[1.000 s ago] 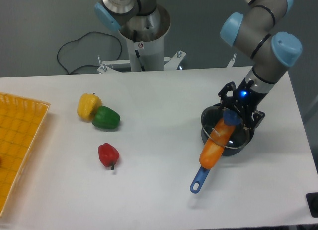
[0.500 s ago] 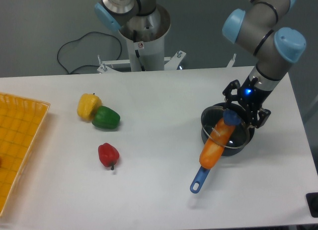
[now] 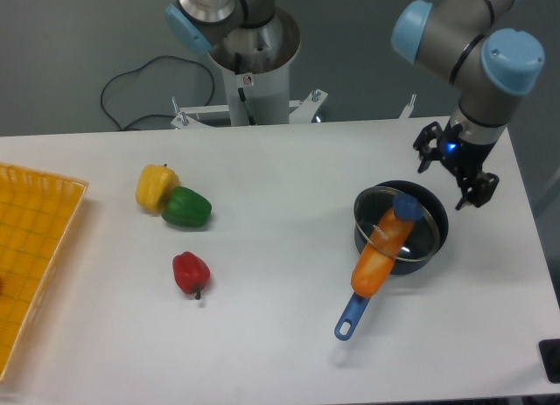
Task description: Close the pot lid
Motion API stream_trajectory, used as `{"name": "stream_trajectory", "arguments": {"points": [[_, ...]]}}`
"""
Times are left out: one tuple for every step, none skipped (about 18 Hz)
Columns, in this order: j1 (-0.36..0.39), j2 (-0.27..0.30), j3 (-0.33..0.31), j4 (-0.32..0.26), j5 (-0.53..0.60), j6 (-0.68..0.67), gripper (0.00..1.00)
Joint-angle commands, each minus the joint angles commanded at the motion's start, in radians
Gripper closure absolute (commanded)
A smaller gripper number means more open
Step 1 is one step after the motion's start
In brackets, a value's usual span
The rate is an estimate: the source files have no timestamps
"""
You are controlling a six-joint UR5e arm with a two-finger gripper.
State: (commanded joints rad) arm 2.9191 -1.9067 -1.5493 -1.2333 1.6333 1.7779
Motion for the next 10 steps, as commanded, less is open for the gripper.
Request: {"name": "stream_trajectory", "arguments": {"points": [[0.020, 0.002, 0.000, -0.002, 0.012, 0.002, 0.00], [0.044, 0.006, 0.000, -0.003, 0.010, 0.003, 0.00], [0.067, 0.018, 0.000, -0.006, 0.005, 0.006, 0.00], [0.089, 0.031, 0.000, -0.008, 0.009, 0.008, 0.00], [0.107, 0.035, -0.003, -0.011, 0.013, 0.008, 0.00], [0.129, 0.038, -0.008, -0.012, 0.016, 0.008, 0.00], [0.149, 0.054, -0.018, -0.015, 0.016, 0.009, 0.00], [0.166, 0.066, -0.020, -0.018, 0.016, 0.011, 0.00], [0.175, 0.069, -0.023, -0.018, 0.016, 0.011, 0.00], [0.192, 0.071, -0.023, -0.017, 0.016, 0.012, 0.00]]}}
